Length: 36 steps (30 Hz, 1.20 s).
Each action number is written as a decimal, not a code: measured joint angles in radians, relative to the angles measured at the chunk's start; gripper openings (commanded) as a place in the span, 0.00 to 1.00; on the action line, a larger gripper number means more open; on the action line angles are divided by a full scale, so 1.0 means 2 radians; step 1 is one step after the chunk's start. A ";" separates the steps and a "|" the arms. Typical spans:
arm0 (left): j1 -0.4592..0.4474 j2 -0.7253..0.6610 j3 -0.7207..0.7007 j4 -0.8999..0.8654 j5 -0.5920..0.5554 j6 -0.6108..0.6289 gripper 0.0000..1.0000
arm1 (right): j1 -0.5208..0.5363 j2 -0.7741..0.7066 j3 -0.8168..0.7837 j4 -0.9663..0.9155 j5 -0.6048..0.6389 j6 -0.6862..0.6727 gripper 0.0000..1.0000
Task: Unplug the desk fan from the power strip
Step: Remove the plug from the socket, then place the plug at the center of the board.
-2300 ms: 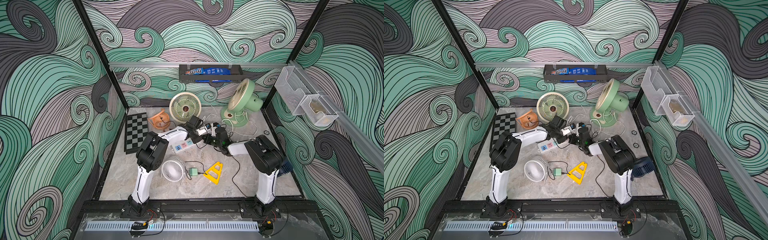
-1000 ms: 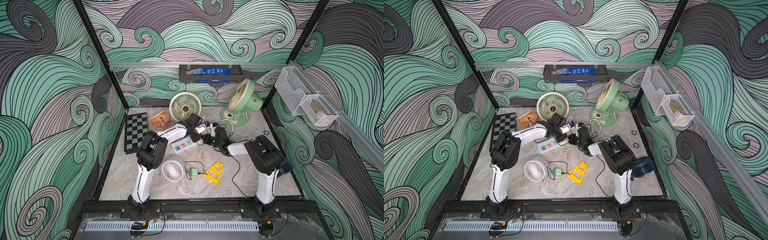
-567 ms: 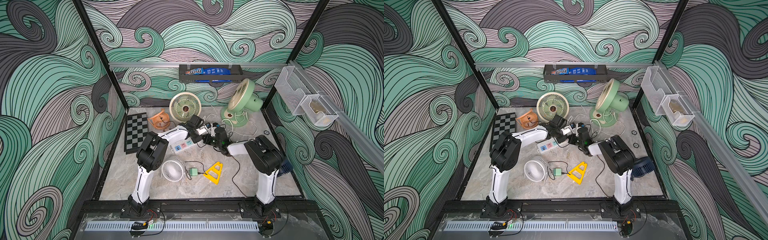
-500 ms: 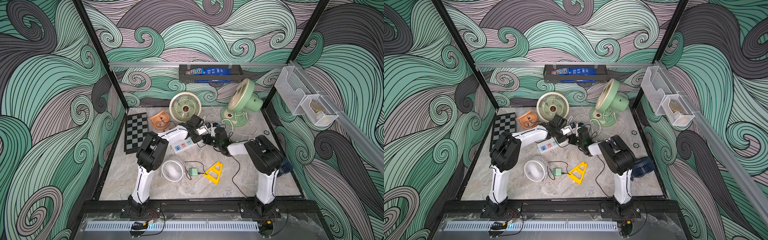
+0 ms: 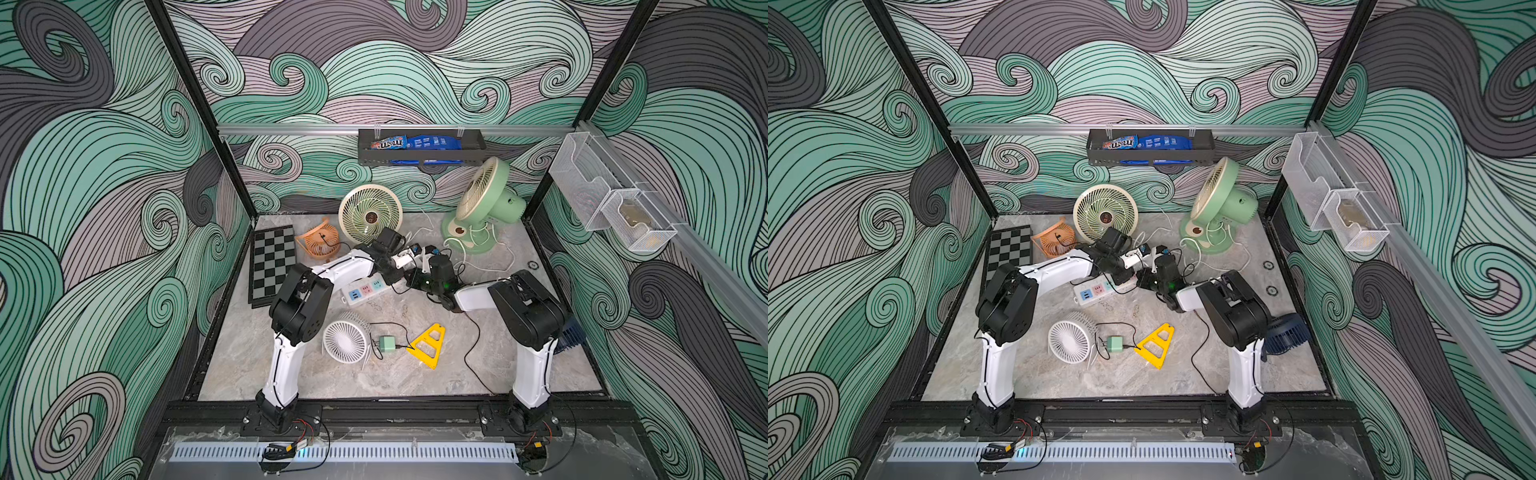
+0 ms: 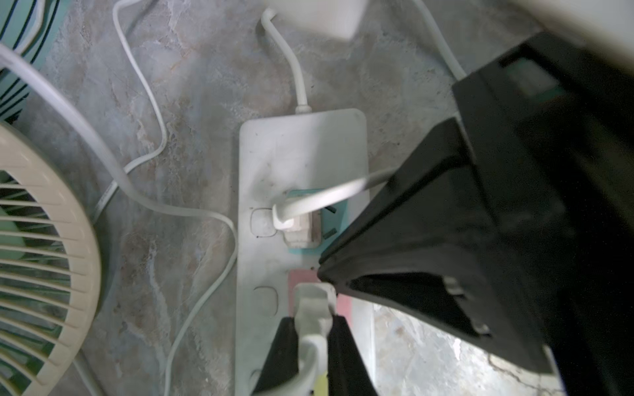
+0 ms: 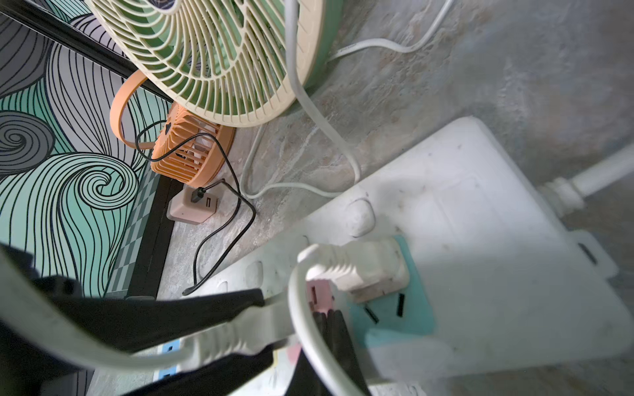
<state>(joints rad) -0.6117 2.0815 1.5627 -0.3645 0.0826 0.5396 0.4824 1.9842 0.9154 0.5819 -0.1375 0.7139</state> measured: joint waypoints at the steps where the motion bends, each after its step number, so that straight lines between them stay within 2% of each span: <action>1: -0.001 0.000 0.000 0.001 -0.004 0.002 0.00 | 0.000 0.000 0.000 0.000 0.000 0.000 0.06; 8: 0.000 0.000 0.014 -0.006 -0.006 0.005 0.00 | 0.000 0.002 0.002 0.000 -0.003 0.000 0.06; 19: 0.027 0.008 0.108 -0.035 0.009 -0.014 0.00 | 0.000 -0.002 0.009 -0.019 -0.011 0.000 0.09; 28: 0.062 0.071 0.188 -0.057 0.010 -0.029 0.00 | 0.002 -0.027 0.019 -0.084 -0.042 -0.008 0.13; 36: 0.077 0.144 0.252 -0.091 0.013 -0.038 0.00 | -0.001 -0.113 0.026 -0.127 -0.050 -0.021 0.15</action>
<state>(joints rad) -0.4572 2.3699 2.0674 -0.5465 0.1081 0.4633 0.4812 1.7573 0.9680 0.3283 -0.2379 0.6716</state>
